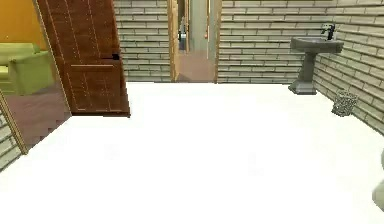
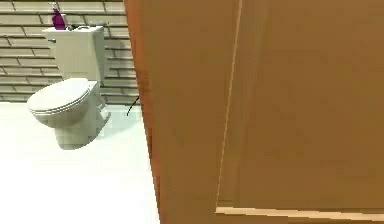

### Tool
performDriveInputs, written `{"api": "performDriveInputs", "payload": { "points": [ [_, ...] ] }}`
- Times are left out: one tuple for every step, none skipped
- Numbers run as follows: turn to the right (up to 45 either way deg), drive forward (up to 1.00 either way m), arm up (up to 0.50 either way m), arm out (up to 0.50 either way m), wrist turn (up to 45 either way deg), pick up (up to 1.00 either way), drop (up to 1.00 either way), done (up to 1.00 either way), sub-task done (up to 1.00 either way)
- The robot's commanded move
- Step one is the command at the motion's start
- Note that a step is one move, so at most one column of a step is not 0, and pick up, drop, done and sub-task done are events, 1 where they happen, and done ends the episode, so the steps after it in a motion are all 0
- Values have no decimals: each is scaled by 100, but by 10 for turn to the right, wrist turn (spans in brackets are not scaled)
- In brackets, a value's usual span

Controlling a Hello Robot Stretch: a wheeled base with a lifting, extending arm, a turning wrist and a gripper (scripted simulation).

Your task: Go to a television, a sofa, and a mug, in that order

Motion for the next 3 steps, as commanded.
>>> {"api": "performDriveInputs", "payload": {
  "points": [
    [0,100,0,0,0,0,0,0,0],
    [0,100,0,0,0,0,0,0,0],
    [30,0,0,0,0,0,0,0,0]
  ]
}}
